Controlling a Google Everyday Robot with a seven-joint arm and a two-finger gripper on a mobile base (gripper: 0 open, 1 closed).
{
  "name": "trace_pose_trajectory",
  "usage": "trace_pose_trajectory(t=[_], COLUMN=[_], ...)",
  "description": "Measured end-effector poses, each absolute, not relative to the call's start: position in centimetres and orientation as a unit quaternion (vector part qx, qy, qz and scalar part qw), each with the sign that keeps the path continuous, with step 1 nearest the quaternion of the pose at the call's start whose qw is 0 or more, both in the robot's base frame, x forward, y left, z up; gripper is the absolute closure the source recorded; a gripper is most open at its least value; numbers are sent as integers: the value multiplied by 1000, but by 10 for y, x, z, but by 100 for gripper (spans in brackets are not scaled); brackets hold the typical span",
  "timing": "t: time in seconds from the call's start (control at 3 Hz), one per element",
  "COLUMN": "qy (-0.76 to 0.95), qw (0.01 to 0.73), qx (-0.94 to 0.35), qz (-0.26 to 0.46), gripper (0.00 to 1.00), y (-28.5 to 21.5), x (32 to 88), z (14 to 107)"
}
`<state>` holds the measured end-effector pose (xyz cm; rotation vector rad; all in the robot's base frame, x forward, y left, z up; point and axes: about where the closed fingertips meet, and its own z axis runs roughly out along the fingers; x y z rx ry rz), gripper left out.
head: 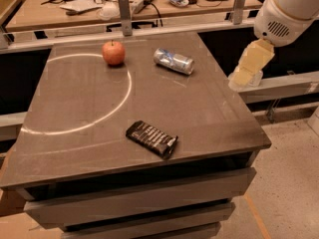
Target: Place redbull can upright
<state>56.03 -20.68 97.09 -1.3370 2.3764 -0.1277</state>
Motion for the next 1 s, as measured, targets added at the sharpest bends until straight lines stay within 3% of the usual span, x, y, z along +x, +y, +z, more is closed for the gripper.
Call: trace_pose_trajectory(t=[0.67,1.0], qy=[892,894], qw=[210,213], qx=[-401,-393], qz=[0,6], gripper=[0,0], y=[-202,-197], x=[636,648], z=[953,949])
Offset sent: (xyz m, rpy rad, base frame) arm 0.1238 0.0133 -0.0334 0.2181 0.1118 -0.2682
